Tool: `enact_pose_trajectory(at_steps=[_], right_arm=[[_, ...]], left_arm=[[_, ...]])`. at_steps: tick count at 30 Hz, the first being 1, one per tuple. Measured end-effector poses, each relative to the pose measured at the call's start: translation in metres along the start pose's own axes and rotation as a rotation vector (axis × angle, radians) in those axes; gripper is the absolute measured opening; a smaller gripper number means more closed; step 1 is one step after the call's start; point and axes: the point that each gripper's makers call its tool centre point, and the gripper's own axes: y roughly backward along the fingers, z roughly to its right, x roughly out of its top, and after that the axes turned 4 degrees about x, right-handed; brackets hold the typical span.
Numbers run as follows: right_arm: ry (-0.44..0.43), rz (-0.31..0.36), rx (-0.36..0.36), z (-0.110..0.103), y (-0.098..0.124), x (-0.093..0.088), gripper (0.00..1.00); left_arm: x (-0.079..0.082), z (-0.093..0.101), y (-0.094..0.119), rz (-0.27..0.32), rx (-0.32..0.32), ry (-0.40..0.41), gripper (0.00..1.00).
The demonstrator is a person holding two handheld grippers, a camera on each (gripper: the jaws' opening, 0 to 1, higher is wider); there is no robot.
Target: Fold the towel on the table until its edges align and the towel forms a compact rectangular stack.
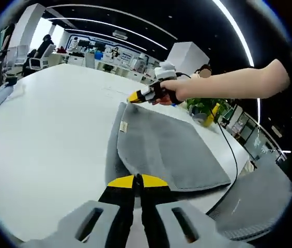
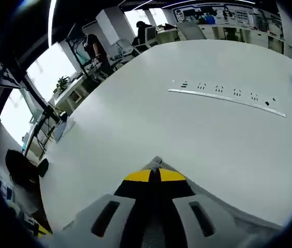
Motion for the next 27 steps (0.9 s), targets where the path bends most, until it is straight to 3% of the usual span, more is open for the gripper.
enact_pose_trajectory(at_steps=[2,4,6,7,10,12,14,16,18,19,22,24,27], right_arm=[[0.039,0.004,0.010,-0.001,0.000,-0.001,0.04],[0.103,-0.008,0.020,-0.009,0.006,-0.006,0.07],[0.155,-0.006,0.023,-0.014,0.012,-0.007,0.08],[0.192,0.036,0.026,-0.018,0.017,-0.002,0.09],[0.156,0.084,0.044,-0.023,0.032,0.001,0.10],[0.167,0.112,0.049,-0.024,0.046,0.000,0.00],[0.189,0.134,0.043,-0.022,0.061,-0.001,0.00],[0.191,0.147,0.049,-0.018,0.080,-0.005,0.00],[0.166,0.156,0.048,-0.012,0.098,-0.008,0.00],[0.171,0.163,0.048,-0.010,0.105,-0.009,0.00],[0.206,0.174,0.004,0.006,0.128,-0.015,0.00],[0.203,0.167,-0.021,0.019,0.143,-0.023,0.00],[0.213,0.136,-0.071,0.043,0.162,-0.037,0.00]], left_arm=[[0.002,0.008,0.002,-0.007,-0.045,0.023,0.12],[0.009,0.007,0.003,0.018,-0.033,0.008,0.24],[0.018,0.011,0.005,0.044,-0.043,-0.017,0.24],[0.023,0.014,0.006,0.054,-0.056,-0.023,0.23],[0.036,0.022,0.006,0.097,-0.069,-0.031,0.28],[0.041,0.035,0.006,0.092,-0.113,-0.050,0.27],[0.044,0.049,0.006,0.073,-0.155,-0.121,0.24],[0.054,0.067,0.006,0.099,-0.209,-0.165,0.22],[0.060,0.077,0.004,0.112,-0.232,-0.165,0.22],[0.062,0.090,0.004,0.107,-0.283,-0.160,0.22],[0.058,0.112,0.000,0.049,-0.363,-0.234,0.13],[0.050,0.132,-0.002,-0.014,-0.451,-0.292,0.01],[0.050,0.153,-0.011,-0.026,-0.521,-0.334,0.01]])
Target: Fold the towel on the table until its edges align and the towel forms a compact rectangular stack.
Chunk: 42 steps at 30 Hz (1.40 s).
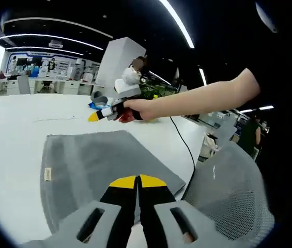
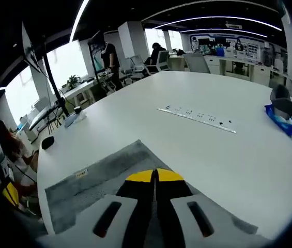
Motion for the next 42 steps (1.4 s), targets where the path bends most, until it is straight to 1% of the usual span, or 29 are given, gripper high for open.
enact_pose_trajectory(at_steps=[1,2,3,4,5,6,7,8,9,10,11,14,15,16,17,18,21,23,25,26,27,28,29,30,32,36,39,40,42], right_arm=[[0.029,-0.015,-0.034,0.009,0.005,-0.005,0.00],[0.043,-0.034,-0.032,0.012,0.009,-0.012,0.00],[0.046,-0.058,-0.032,0.013,0.011,-0.017,0.00],[0.049,-0.109,-0.040,0.018,0.016,-0.030,0.00],[0.076,-0.135,-0.047,0.029,0.018,-0.037,0.00],[0.113,-0.154,-0.049,0.032,0.020,-0.042,0.00],[0.167,-0.205,-0.040,0.034,0.024,-0.053,0.00],[0.201,-0.242,-0.052,0.038,0.027,-0.060,0.00],[0.261,-0.282,-0.057,0.043,0.029,-0.069,0.00],[0.294,-0.302,-0.046,0.044,0.029,-0.074,0.00],[0.304,-0.318,-0.041,0.045,0.030,-0.080,0.00],[0.298,-0.337,-0.028,0.049,0.028,-0.091,0.00],[0.301,-0.348,-0.023,0.050,0.028,-0.093,0.00],[0.306,-0.361,-0.009,0.049,0.025,-0.096,0.00],[0.309,-0.369,-0.004,0.048,0.024,-0.098,0.00],[0.331,-0.397,0.004,0.047,0.021,-0.102,0.00],[0.362,-0.433,0.017,0.042,0.016,-0.112,0.00],[0.374,-0.421,0.006,0.043,0.015,-0.111,0.00],[0.328,-0.413,-0.002,0.045,0.016,-0.109,0.00],[0.342,-0.414,-0.002,0.044,0.017,-0.110,0.00],[0.472,-0.420,0.006,0.043,0.016,-0.110,0.00],[0.526,-0.431,0.004,0.043,0.016,-0.110,0.00],[0.538,-0.452,-0.018,0.041,0.016,-0.111,0.00],[0.524,-0.461,-0.034,0.041,0.016,-0.111,0.00],[0.518,-0.488,-0.066,0.042,0.014,-0.111,0.00],[0.587,-0.586,-0.101,0.043,0.014,-0.112,0.00],[0.574,-0.657,-0.134,0.043,0.014,-0.113,0.00],[0.578,-0.665,-0.129,0.043,0.012,-0.112,0.00],[0.538,-0.678,-0.129,0.044,0.013,-0.113,0.00]], left_arm=[[0.002,0.004,-0.004,0.003,-0.026,0.009,0.01],[0.001,0.009,-0.009,-0.017,-0.057,0.010,0.01],[0.000,0.014,-0.017,-0.034,-0.100,-0.026,0.01],[-0.004,0.019,-0.022,-0.052,-0.134,-0.055,0.01],[-0.009,0.021,-0.028,-0.080,-0.150,-0.067,0.01],[-0.015,0.025,-0.033,-0.112,-0.182,-0.082,0.01],[-0.024,0.033,-0.040,-0.155,-0.242,-0.121,0.01],[-0.030,0.033,-0.047,-0.184,-0.232,-0.132,0.01],[-0.035,0.032,-0.053,-0.213,-0.223,-0.155,0.01],[-0.042,0.035,-0.061,-0.247,-0.227,-0.170,0.01],[-0.045,0.036,-0.068,-0.263,-0.232,-0.179,0.01],[-0.052,0.037,-0.093,-0.303,-0.221,-0.172,0.01],[-0.055,0.035,-0.099,-0.321,-0.204,-0.171,0.01],[-0.055,0.035,-0.104,-0.322,-0.197,-0.175,0.01],[-0.055,0.037,-0.111,-0.317,-0.202,-0.191,0.01],[-0.055,0.037,-0.115,-0.313,-0.198,-0.204,0.01],[-0.067,0.036,-0.130,-0.352,-0.179,-0.258,0.01],[-0.075,0.033,-0.137,-0.381,-0.166,-0.279,0.01],[-0.086,0.033,-0.143,-0.407,-0.156,-0.269,0.01],[-0.091,0.033,-0.144,-0.419,-0.154,-0.263,0.01],[-0.097,0.033,-0.144,-0.442,-0.147,-0.257,0.01],[-0.103,0.030,-0.144,-0.467,-0.137,-0.280,0.01],[-0.105,0.030,-0.144,-0.462,-0.130,-0.299,0.01],[-0.100,0.034,-0.146,-0.431,-0.131,-0.285,0.01],[-0.098,0.032,-0.144,-0.450,-0.104,-0.285,0.01],[-0.100,0.031,-0.139,-0.463,-0.084,-0.419,0.00],[-0.102,0.030,-0.135,-0.472,-0.075,-0.462,0.00],[-0.102,0.029,-0.134,-0.476,-0.069,-0.471,0.00],[-0.102,0.027,-0.131,-0.487,-0.059,-0.472,0.00]])
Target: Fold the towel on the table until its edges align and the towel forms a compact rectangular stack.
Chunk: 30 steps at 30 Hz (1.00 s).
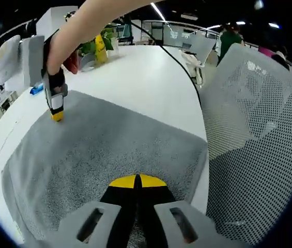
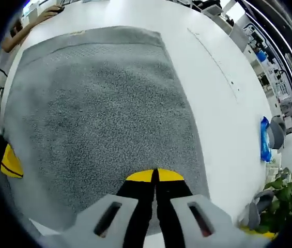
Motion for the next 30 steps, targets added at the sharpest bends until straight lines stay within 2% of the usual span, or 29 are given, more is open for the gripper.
enact_pose_trajectory(at_steps=[2,5,7,10,18,28,30], right_arm=[[-0.054,-0.003,0.032,-0.002,0.001,-0.002,0.00],[-0.082,-0.007,0.049,-0.003,0.002,-0.005,0.00],[-0.078,-0.009,0.064,-0.008,0.003,-0.007,0.00],[-0.082,-0.011,0.073,-0.014,0.005,-0.010,0.00],[-0.101,-0.007,0.067,-0.026,0.010,-0.016,0.00],[-0.119,-0.013,0.059,-0.041,0.016,-0.027,0.00],[-0.119,-0.003,0.062,-0.044,0.017,-0.029,0.00]], left_arm=[[-0.004,-0.002,0.003,-0.014,0.008,-0.003,0.00],[-0.009,-0.004,0.008,-0.025,0.025,-0.031,0.00],[-0.014,-0.006,0.012,-0.043,0.043,-0.043,0.00],[-0.022,-0.008,0.019,-0.076,0.050,-0.016,0.00],[-0.038,-0.014,0.031,-0.115,0.059,0.063,0.00],[-0.052,-0.017,0.041,-0.183,0.063,0.090,0.00],[-0.056,-0.019,0.045,-0.203,0.072,0.063,0.00]])
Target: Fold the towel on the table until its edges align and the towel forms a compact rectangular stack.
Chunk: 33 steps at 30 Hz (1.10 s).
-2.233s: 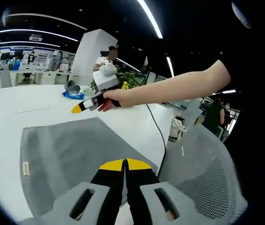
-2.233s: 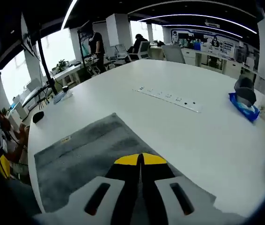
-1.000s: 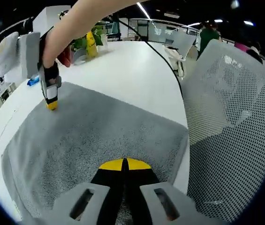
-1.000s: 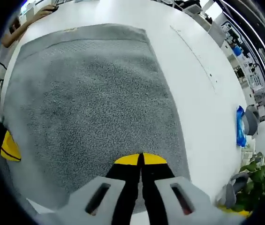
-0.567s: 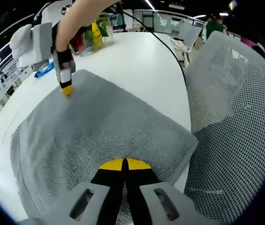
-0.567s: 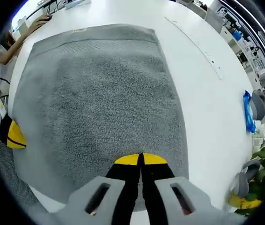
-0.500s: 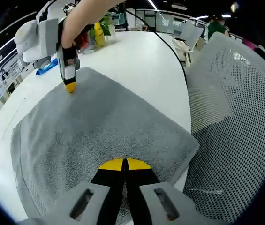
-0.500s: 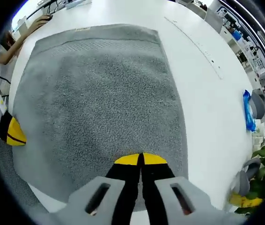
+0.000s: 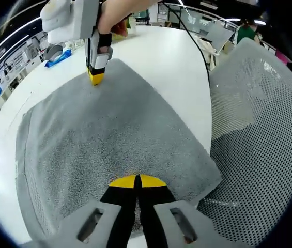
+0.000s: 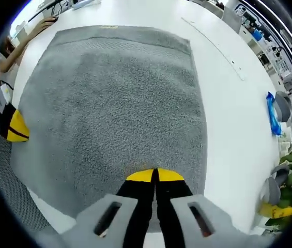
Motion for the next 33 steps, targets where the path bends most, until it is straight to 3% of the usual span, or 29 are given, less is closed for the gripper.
enact_pose_trajectory(at_steps=[9,21,33], right_arm=[[-0.008,0.035,-0.003,-0.017,0.004,-0.009,0.00],[-0.115,0.119,0.023,-0.033,0.011,-0.020,0.00],[-0.167,0.198,0.026,-0.055,0.016,-0.026,0.00]], left_arm=[[-0.016,-0.009,0.009,-0.019,0.045,0.006,0.00],[-0.029,-0.019,0.016,-0.038,0.077,0.043,0.00],[-0.045,-0.036,0.025,-0.041,0.114,0.093,0.00]])
